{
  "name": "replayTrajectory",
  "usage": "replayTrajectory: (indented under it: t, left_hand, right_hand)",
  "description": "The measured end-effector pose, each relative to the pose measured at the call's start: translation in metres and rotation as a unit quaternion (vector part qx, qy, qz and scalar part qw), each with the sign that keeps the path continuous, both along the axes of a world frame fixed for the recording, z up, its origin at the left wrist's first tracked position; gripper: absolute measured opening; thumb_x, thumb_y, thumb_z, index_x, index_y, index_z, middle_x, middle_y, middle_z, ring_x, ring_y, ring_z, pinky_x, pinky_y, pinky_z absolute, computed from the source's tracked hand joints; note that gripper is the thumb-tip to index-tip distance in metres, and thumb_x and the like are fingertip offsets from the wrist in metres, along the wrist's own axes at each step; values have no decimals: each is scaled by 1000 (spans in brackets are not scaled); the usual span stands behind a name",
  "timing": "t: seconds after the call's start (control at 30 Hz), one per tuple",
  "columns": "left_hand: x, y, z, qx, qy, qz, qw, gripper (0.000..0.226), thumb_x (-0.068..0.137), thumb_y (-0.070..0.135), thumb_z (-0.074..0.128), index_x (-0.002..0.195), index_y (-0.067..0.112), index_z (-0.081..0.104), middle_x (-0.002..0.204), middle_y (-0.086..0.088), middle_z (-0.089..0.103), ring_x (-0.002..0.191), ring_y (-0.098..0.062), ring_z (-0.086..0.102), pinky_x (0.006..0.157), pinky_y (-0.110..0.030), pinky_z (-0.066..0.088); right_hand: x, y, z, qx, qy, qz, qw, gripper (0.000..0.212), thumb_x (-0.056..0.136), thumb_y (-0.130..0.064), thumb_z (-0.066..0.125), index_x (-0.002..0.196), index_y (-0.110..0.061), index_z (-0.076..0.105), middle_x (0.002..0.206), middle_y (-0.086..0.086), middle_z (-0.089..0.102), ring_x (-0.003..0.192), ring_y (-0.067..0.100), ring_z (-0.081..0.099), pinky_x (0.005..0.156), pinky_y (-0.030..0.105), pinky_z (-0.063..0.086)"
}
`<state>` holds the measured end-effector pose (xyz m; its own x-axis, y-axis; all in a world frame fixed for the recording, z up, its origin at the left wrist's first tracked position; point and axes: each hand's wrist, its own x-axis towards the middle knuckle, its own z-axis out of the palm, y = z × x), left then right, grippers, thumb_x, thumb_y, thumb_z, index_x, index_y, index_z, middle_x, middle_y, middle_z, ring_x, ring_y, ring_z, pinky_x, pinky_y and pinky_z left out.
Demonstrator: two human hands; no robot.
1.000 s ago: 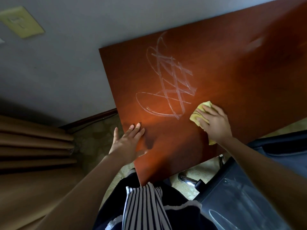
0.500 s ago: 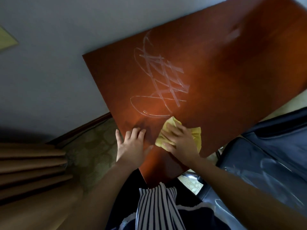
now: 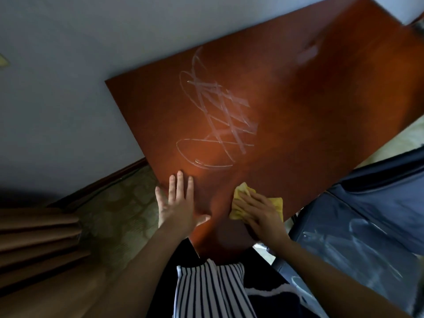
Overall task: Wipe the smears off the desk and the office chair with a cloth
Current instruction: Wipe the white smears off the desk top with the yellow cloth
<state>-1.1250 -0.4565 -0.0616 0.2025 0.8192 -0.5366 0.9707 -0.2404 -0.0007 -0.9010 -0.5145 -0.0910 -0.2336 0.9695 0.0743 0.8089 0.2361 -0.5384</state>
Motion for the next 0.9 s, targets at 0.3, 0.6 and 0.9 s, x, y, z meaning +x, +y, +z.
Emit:
replayTrajectory:
  t: [0.3, 0.6, 0.9]
  left_hand:
    - [28, -1, 0, -29, 42, 79, 996, 128, 66, 88, 37, 146, 8, -23, 154, -15, -28, 144, -32, -20, 111, -62, -6]
    - [34, -4, 1, -33, 54, 120, 991, 135, 63, 81, 54, 144, 13, -28, 153, -9, -33, 143, -26, -23, 112, -60, -5]
    - [39, -4, 7, -23, 91, 117, 989, 133, 63, 83, 51, 146, 12, -25, 154, -9, -29, 145, -26, -18, 113, -59, -2]
  right_hand:
    - [80, 87, 2, -20, -22, -52, 998, 36, 84, -3, 67, 120, -9, 65, 128, 6, 60, 125, 21, 45, 106, 23, 27]
    - [45, 170, -3, -15, -56, -96, 994, 40, 89, -19, 63, 129, -19, 59, 138, 1, 53, 136, 25, 36, 111, 34, 29]
    - [-26, 153, -2, 12, -43, 157, 987, 42, 81, -20, 71, 122, -16, 65, 132, 5, 58, 130, 29, 45, 107, 38, 35]
